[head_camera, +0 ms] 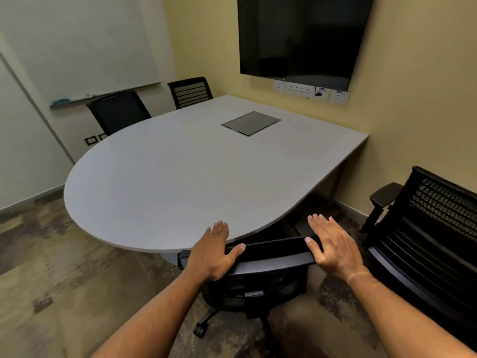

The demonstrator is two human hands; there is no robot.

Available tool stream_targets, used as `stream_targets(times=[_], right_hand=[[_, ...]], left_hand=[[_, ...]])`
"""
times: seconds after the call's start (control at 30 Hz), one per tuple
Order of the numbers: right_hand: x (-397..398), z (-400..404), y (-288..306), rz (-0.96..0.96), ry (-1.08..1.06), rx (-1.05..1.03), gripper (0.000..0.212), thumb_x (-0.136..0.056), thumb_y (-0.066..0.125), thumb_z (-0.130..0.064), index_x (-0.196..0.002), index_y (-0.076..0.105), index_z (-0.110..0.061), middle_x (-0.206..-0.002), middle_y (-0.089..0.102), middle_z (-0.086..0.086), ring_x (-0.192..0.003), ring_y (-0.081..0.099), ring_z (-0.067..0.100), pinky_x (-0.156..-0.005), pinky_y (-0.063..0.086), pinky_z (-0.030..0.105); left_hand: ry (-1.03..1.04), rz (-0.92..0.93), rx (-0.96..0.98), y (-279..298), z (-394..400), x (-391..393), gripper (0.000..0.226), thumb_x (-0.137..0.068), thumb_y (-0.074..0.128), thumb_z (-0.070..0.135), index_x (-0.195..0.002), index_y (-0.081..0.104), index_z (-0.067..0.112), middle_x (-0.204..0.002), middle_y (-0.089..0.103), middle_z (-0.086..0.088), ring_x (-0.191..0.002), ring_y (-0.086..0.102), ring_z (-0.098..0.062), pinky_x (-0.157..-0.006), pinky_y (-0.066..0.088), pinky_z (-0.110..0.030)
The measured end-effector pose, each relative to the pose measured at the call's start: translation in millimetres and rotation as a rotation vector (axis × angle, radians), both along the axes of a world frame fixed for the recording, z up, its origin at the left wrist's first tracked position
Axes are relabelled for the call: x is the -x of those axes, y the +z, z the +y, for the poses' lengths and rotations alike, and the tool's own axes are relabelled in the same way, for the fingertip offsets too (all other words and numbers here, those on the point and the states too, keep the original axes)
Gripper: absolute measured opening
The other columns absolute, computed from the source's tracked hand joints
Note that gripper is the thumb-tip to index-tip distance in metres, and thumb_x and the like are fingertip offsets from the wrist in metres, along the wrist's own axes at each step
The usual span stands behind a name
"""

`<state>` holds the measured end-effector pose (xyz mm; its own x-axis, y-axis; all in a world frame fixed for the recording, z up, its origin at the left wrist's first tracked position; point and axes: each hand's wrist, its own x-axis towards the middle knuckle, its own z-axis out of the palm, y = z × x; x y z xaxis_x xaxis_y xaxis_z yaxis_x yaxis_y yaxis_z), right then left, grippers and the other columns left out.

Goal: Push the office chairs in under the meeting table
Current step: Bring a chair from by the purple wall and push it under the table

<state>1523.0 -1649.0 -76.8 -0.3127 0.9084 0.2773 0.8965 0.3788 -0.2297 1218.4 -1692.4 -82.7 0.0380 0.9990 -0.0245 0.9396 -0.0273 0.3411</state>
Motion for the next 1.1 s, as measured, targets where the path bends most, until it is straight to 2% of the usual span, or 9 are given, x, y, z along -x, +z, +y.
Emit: stream_targets(times=[0.13,0.43,0.57,0.7,0.8,0.97,1.1], right_hand=[[-16,11,0,-0.005,0.043,0.008,0.071,-0.088,0.031,-0.049,-0.138,0.048,-0.003,-0.141,0.052,0.016,-0.134,0.045,0.028,-0.117,0.027,0.042],[-28,24,-3,-0.05,0.121,0.002,0.074,-0.088,0.029,-0.056,-0.141,0.046,-0.007,-0.144,0.05,0.013,-0.137,0.042,0.024,-0.118,0.021,0.036],[-30,25,-3,-0.077,0.155,-0.023,0.065,-0.091,0.036,-0.051,-0.14,0.048,-0.008,-0.143,0.051,0.011,-0.136,0.043,0.023,-0.118,0.02,0.034],[-26,26,-2,-0.143,0.265,-0.022,0.06,-0.094,0.035,-0.044,-0.143,0.043,-0.009,-0.149,0.044,0.01,-0.141,0.035,0.021,-0.121,0.014,0.033],[-23,26,-2,-0.13,0.284,-0.002,0.06,-0.095,0.033,-0.043,-0.144,0.04,-0.01,-0.151,0.041,0.008,-0.143,0.031,0.019,-0.121,0.01,0.03],[-23,30,-4,-0.151,0.292,0.012,0.062,-0.095,0.032,-0.044,-0.146,0.037,-0.009,-0.153,0.038,0.008,-0.144,0.029,0.019,-0.122,0.011,0.032],[-30,34,-3,-0.152,0.315,0.017,0.066,-0.093,0.029,-0.046,-0.146,0.037,-0.008,-0.152,0.039,0.009,-0.143,0.031,0.02,-0.12,0.008,0.029]], left_hand=[[0.043,-0.007,-0.007,0,-2,-20,0.089,-0.089,0.026,0.071,-0.155,0.011,0.013,-0.162,0.008,-0.006,-0.149,0.004,-0.016,-0.113,-0.002,-0.024],[0.149,0.01,-0.002,-2,4,-31,0.086,-0.091,0.027,0.068,-0.155,0.011,0.012,-0.163,0.007,-0.007,-0.149,0.005,-0.018,-0.118,0.003,-0.03],[0.142,0.014,0.022,-3,4,-33,0.087,-0.09,0.028,0.068,-0.155,0.012,0.012,-0.162,0.009,-0.007,-0.149,0.006,-0.018,-0.119,0.005,-0.031],[0.151,0.009,0.024,-2,3,-32,0.087,-0.09,0.029,0.069,-0.155,0.014,0.013,-0.162,0.009,-0.006,-0.149,0.006,-0.02,-0.118,0.005,-0.032],[0.155,0.019,0.018,-2,1,-30,0.083,-0.091,0.029,0.066,-0.154,0.015,0.013,-0.162,0.01,-0.006,-0.149,0.007,-0.018,-0.117,0.004,-0.03],[0.2,0.028,0.004,1,-2,-32,0.078,-0.094,0.03,0.062,-0.154,0.019,0.014,-0.162,0.014,-0.006,-0.149,0.013,-0.02,-0.118,0.011,-0.032],[0.229,0.032,0.053,2,-12,-47,0.084,-0.091,0.031,0.068,-0.154,0.019,0.014,-0.162,0.014,-0.006,-0.149,0.013,-0.021,-0.118,0.013,-0.035]])
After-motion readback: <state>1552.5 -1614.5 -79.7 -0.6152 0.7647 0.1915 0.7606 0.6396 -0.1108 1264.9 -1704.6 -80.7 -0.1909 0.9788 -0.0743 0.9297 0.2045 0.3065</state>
